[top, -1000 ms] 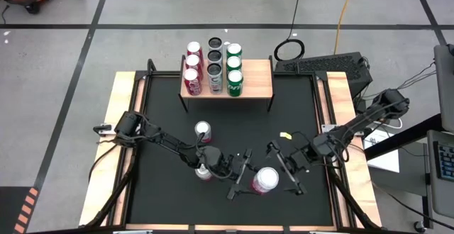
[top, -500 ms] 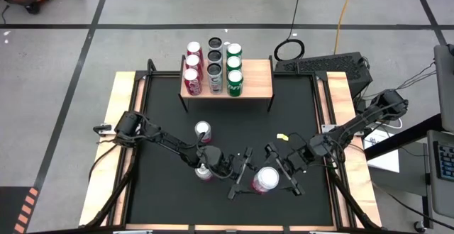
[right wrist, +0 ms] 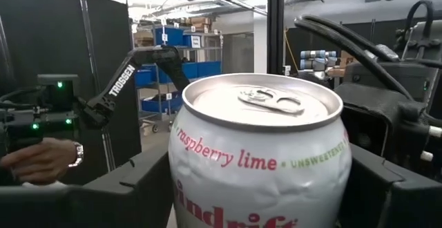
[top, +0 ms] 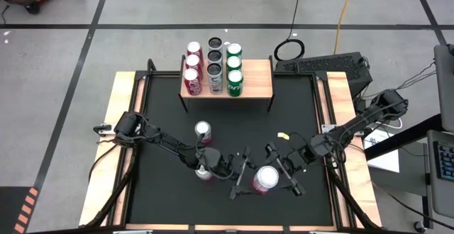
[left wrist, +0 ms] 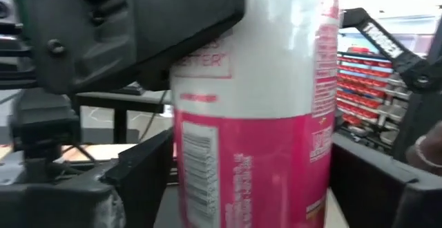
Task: Place canned beverage on shelf
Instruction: Put the bottom right pink soda can on the shelf
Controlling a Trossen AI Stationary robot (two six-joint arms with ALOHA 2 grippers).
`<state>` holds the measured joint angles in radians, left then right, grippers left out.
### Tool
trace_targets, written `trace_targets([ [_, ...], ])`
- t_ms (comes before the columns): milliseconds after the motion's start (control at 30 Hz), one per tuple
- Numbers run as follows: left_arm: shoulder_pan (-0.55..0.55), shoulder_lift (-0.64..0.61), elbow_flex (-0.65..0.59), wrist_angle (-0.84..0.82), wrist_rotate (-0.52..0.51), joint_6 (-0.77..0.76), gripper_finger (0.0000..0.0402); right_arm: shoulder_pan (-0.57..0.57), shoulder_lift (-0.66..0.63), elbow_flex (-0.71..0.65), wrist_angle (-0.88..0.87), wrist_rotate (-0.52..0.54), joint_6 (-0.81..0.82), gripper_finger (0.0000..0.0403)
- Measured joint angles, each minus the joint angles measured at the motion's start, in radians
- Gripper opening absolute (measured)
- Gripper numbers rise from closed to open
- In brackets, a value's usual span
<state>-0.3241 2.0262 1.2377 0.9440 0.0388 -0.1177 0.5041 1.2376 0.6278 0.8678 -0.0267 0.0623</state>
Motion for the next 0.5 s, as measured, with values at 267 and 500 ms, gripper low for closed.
trace_targets([
  [267,-0.002,-0.005,0.001,0.003,-0.076,0.018,0.0396,0.003,-0.039,-0.001,-0.022,0.03,0.028,0.0277],
  [500,-0.002,-0.052,0.001,-0.083,-0.139,0.026,0.0397,0.023,-0.099,-0.001,-0.113,0.159,0.031,0.0277],
])
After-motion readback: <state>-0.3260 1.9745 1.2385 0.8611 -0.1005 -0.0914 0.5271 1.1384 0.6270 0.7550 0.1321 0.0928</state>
